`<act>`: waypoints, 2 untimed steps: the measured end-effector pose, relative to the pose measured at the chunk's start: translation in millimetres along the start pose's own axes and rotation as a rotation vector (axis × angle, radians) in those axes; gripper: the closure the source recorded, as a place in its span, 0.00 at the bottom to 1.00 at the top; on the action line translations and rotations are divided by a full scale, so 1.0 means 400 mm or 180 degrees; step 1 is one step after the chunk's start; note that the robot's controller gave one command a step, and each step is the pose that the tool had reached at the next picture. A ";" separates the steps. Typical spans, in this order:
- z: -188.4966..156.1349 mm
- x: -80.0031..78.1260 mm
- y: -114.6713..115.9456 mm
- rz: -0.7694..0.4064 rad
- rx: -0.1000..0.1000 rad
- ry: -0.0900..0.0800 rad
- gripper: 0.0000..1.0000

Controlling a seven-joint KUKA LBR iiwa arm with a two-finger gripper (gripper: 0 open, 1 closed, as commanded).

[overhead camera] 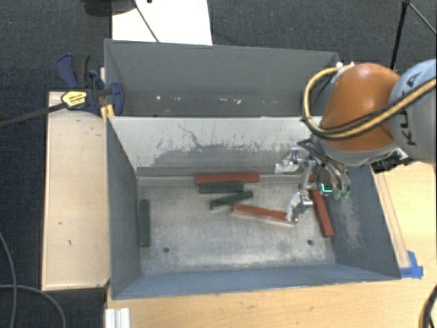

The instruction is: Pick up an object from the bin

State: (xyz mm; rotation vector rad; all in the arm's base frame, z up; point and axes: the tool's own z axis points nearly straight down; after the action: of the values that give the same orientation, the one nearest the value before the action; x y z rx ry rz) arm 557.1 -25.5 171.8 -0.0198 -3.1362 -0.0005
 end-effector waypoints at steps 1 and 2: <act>-0.011 -0.005 0.000 -0.0002 0.0001 -0.0026 0.00; 0.166 -0.028 0.077 -0.0053 -0.0001 -0.0041 0.00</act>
Offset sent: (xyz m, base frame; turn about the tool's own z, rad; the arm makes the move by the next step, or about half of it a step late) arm 0.0123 0.0443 -0.1018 -0.0186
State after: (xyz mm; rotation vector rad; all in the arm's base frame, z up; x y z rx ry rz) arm 568.2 5.0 105.4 0.0063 -3.1493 -0.0011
